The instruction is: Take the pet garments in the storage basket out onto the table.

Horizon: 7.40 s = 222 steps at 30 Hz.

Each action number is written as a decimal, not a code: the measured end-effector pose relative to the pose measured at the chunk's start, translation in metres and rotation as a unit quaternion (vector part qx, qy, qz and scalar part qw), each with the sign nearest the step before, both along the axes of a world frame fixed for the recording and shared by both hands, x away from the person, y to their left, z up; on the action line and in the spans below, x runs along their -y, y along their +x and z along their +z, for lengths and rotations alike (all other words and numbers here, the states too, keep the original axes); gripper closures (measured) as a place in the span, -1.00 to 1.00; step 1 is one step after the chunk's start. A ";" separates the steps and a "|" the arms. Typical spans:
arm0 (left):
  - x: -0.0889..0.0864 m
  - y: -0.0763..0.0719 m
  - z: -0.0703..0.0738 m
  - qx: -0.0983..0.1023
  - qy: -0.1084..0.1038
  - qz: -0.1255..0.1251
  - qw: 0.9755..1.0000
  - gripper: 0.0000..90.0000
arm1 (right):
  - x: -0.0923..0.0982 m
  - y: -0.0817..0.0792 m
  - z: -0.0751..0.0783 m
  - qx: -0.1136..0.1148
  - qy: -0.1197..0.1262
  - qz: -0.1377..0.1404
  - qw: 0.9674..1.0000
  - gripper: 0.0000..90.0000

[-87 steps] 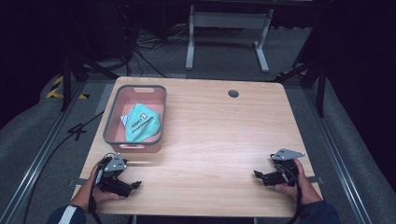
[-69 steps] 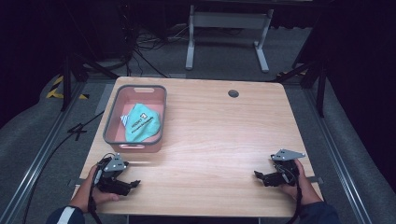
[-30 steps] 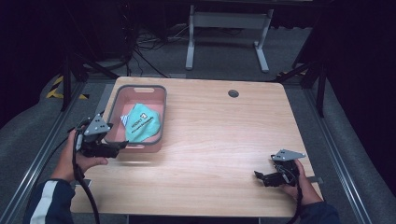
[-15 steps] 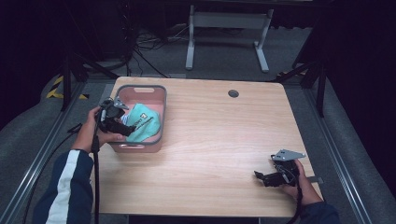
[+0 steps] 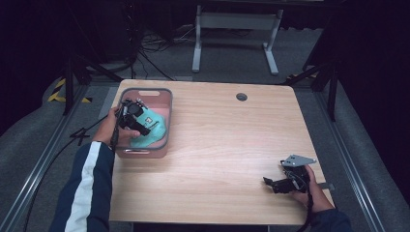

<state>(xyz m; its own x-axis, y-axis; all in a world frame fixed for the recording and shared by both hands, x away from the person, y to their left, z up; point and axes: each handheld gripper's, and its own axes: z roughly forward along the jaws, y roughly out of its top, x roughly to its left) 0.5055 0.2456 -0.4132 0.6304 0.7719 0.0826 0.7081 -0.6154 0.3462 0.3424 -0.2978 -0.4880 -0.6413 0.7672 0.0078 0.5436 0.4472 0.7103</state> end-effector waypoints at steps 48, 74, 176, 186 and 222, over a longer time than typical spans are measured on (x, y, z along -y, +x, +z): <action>0.010 -0.011 0.041 0.055 -0.014 -0.023 0.998 0.77 | 0.000 0.000 0.000 0.000 -0.002 0.006 1.000 -0.99; 0.082 -0.089 0.147 0.194 -0.085 -0.168 0.963 0.78 | 0.000 0.000 0.000 0.000 -0.002 0.007 1.000 -0.99; 0.050 -0.187 -0.007 0.124 -0.008 -0.232 0.965 -0.55 | 0.000 0.000 0.000 0.000 -0.002 0.007 1.000 -0.99; -0.003 -0.192 -0.035 0.116 -0.019 -0.159 0.980 -0.55 | 0.000 0.000 0.000 0.000 -0.002 0.007 1.000 -0.99; -0.060 -0.188 -0.069 0.114 -0.174 -0.080 0.975 -0.68 | 0.001 -0.001 0.000 0.002 -0.002 0.011 1.000 -0.99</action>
<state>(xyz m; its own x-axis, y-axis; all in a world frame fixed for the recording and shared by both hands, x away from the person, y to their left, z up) 0.3172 0.3053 -0.4825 0.7413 0.6711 -0.0134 0.4919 -0.5296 0.6911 0.3415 -0.2986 -0.4881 -0.6585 0.7526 0.0030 0.5311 0.4619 0.7103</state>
